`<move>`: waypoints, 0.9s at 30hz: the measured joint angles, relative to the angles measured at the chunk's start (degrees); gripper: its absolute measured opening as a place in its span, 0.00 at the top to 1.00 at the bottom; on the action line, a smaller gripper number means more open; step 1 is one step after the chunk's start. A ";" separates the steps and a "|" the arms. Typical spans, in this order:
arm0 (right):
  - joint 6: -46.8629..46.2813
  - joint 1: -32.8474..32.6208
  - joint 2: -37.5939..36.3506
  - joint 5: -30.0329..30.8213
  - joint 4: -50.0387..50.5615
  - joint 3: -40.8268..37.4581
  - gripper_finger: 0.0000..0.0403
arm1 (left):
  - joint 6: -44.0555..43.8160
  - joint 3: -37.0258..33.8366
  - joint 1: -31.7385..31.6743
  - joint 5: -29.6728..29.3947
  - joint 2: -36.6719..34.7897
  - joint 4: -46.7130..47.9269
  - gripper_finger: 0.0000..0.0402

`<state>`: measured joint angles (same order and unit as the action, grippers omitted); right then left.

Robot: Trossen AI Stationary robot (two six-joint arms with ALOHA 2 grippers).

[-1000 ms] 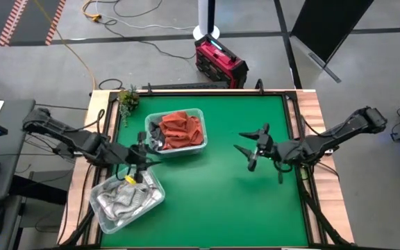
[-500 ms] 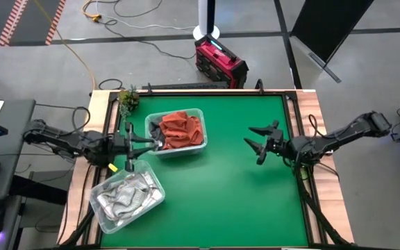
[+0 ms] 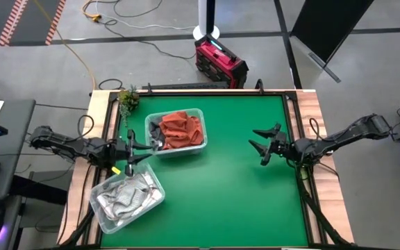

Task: Sort towels by color in basket
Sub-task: Return to Home Position

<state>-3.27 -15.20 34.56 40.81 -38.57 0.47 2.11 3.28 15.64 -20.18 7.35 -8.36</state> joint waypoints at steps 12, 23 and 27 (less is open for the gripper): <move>-3.15 -0.02 0.40 -0.21 1.51 -0.02 0.33 | -0.86 -1.84 0.04 6.61 -1.80 2.10 0.72; -3.33 -0.02 0.38 -0.19 4.38 -0.07 0.33 | 4.03 -1.95 0.04 5.98 -1.80 1.86 0.72; -3.32 -0.02 0.40 -0.18 6.72 -0.07 0.33 | 2.21 -2.00 0.04 5.94 -1.78 2.09 0.72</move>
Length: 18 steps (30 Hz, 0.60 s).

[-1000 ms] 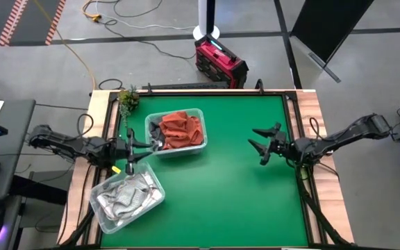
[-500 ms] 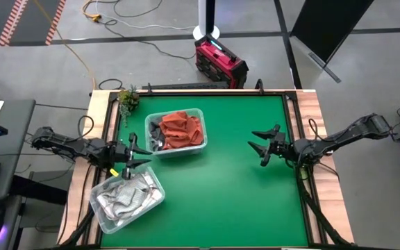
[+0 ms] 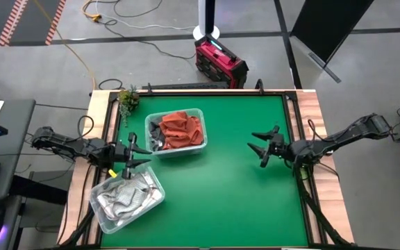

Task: Sort towels by color in basket
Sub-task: Return to Home Position

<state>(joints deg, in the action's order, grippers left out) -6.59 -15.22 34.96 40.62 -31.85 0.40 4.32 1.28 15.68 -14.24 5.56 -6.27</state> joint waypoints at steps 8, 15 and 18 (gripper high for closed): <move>0.02 0.00 -0.02 0.00 6.93 -0.02 0.33 | -4.35 -0.04 0.00 -0.13 0.04 0.49 0.72; 0.09 0.00 0.00 0.01 12.55 -0.04 0.33 | -4.61 -0.04 0.00 -0.11 0.04 0.47 0.72; 0.13 0.00 -0.02 0.00 14.16 -0.04 0.33 | -4.73 -0.04 0.00 -0.11 0.04 0.49 0.72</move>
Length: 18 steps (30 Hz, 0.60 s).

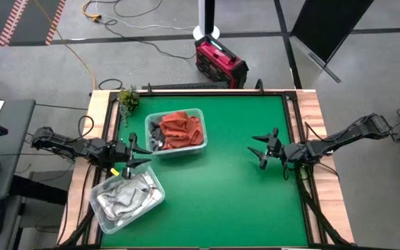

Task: Sort towels by color in basket
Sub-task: Return to Home Position

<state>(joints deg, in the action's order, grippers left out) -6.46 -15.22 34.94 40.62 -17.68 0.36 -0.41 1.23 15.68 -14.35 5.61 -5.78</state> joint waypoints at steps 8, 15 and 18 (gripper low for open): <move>0.00 0.00 0.01 0.02 0.75 -0.02 0.33 | 0.13 -0.01 0.00 0.02 0.00 -0.03 0.72; -0.02 0.00 0.00 0.02 0.71 -0.02 0.33 | 0.13 -0.02 0.00 0.04 0.00 -0.04 0.72; -0.04 0.00 0.01 0.02 0.71 -0.02 0.33 | 0.13 -0.02 0.00 0.04 0.00 -0.04 0.72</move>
